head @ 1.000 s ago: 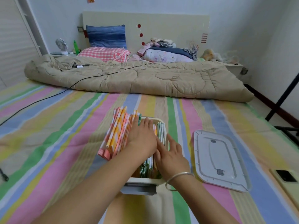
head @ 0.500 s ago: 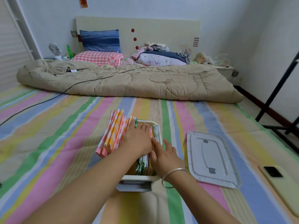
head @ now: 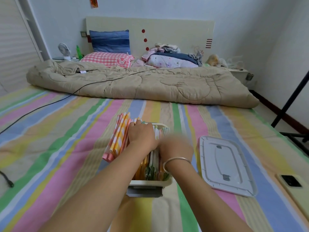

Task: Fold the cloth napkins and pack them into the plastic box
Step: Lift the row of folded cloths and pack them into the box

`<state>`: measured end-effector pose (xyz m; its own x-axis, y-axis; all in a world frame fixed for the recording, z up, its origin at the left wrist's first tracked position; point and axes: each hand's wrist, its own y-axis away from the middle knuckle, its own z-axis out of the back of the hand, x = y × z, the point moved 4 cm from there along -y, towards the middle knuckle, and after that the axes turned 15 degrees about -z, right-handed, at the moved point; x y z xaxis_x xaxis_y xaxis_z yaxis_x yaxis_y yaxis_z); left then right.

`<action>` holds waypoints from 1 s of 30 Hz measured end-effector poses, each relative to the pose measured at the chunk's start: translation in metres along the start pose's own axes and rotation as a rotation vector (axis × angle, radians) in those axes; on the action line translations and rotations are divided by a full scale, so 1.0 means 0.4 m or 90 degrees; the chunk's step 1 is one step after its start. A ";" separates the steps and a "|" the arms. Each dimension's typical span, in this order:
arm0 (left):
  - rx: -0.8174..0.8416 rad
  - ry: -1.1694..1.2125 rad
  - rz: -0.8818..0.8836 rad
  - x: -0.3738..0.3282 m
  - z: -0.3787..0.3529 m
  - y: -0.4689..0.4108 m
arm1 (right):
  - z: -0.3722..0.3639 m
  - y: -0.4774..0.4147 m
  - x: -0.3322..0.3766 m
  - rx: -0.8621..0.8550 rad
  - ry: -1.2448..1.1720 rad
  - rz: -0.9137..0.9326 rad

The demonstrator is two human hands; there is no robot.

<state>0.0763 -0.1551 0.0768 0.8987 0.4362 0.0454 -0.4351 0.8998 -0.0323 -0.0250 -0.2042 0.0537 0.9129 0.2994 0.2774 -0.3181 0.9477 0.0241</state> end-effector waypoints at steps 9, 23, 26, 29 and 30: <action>-0.026 0.008 -0.011 0.015 -0.010 0.003 | -0.002 -0.009 0.017 -0.005 0.064 0.006; -0.018 0.128 0.000 0.077 -0.008 0.015 | -0.006 0.012 0.050 0.068 0.065 0.046; -0.033 0.124 -0.016 0.073 -0.011 0.021 | 0.009 -0.006 0.073 0.098 0.192 0.026; -0.058 0.110 -0.030 0.061 -0.010 0.031 | -0.004 -0.018 0.099 0.041 0.247 0.015; -0.065 0.102 -0.033 0.058 -0.011 0.034 | -0.014 -0.020 0.101 0.023 0.255 0.010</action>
<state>0.0914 -0.1326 0.0730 0.9205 0.3752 -0.1090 -0.3877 0.9118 -0.1355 0.0159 -0.1989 0.0593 0.9330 0.3398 -0.1186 -0.3351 0.9404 0.0580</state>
